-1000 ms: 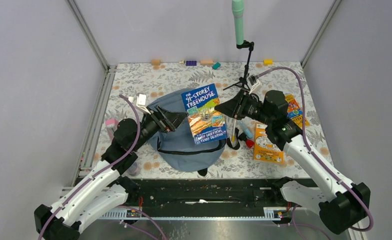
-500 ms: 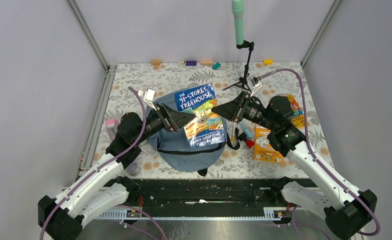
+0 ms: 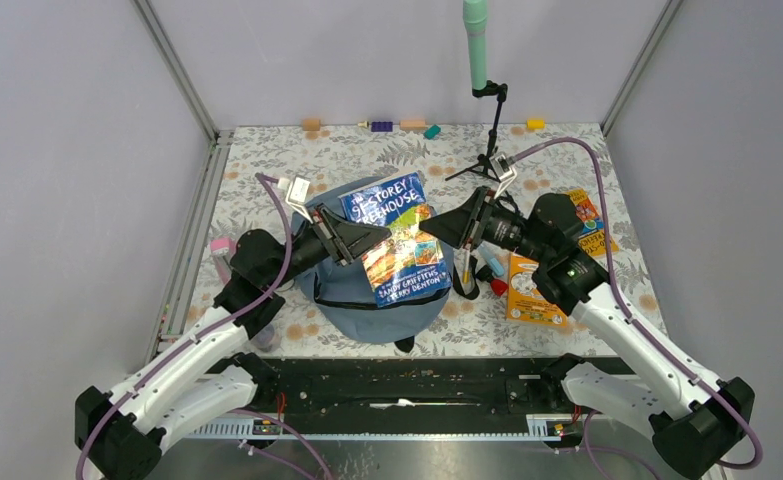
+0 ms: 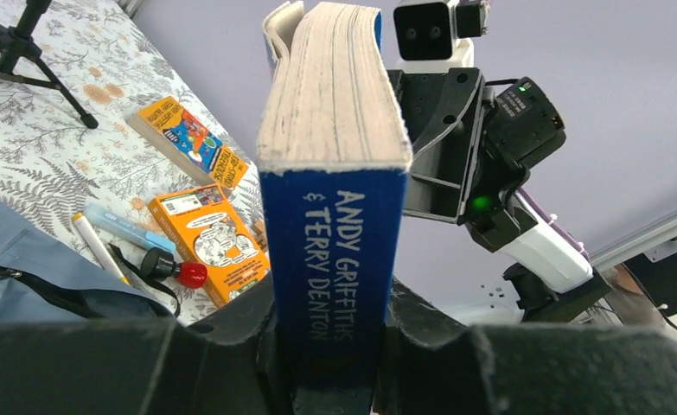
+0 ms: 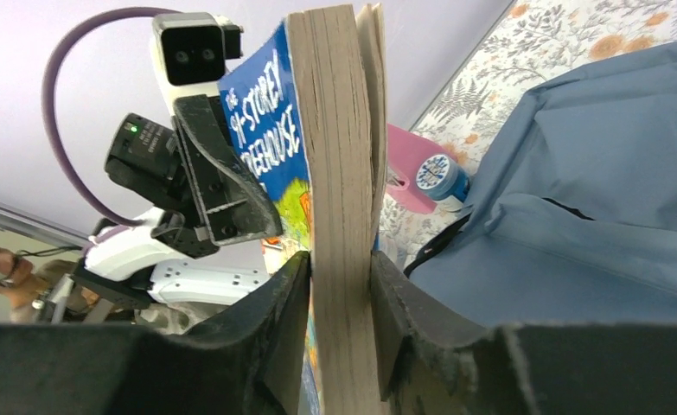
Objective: Pack the student bag
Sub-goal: Pick up the book from the center of the board.
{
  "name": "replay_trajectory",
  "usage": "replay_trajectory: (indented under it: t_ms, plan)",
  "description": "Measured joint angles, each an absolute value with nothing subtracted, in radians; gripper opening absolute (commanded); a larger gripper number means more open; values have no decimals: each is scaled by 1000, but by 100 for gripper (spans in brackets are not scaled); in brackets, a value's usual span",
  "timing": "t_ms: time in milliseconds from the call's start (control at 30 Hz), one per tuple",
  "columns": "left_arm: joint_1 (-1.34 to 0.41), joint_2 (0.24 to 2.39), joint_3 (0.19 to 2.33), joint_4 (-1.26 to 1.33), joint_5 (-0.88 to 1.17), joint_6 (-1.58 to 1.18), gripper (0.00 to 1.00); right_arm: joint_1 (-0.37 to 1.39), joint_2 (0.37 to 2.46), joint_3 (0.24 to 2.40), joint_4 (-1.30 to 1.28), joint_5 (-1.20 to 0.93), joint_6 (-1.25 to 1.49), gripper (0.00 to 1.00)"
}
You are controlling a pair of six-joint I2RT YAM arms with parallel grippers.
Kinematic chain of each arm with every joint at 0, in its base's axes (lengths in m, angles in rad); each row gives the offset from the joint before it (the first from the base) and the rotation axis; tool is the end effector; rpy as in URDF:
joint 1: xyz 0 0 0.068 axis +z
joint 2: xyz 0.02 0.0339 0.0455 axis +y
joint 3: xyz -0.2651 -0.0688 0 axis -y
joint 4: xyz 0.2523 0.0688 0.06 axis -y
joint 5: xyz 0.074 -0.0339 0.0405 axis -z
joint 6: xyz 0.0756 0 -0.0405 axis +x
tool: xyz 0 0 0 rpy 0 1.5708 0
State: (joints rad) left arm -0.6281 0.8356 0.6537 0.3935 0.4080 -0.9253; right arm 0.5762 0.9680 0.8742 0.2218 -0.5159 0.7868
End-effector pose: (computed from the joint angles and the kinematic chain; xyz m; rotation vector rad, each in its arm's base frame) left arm 0.1777 -0.1661 0.3536 0.1597 1.5598 -1.5418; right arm 0.2020 0.1757 0.3858 -0.3040 1.6144 1.4494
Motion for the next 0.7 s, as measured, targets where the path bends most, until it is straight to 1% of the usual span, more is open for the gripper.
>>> replay_trajectory:
  t_ms: [67,100,133,267,300,467,567,700]
  plan:
    - [-630,828,653,392,413,-920,0,579,961,874,207,-513,756,69]
    - [-631,819,652,394,421,-918,0,578,959,874,201,-514,750,77]
    - [-633,809,652,395,427,-916,0,578,958,874,198,-518,733,82]
    - [-640,767,651,398,452,-910,0,582,957,890,143,-567,645,91]
    - [-641,760,651,397,459,-908,0,582,956,899,125,-580,619,93]
    - [-641,758,651,417,480,-908,0,583,942,904,111,-690,571,93]
    - [-641,760,651,421,485,-908,0,584,949,889,183,-773,612,93]
    - [-641,775,651,439,496,-908,0,595,973,871,262,-838,667,89]
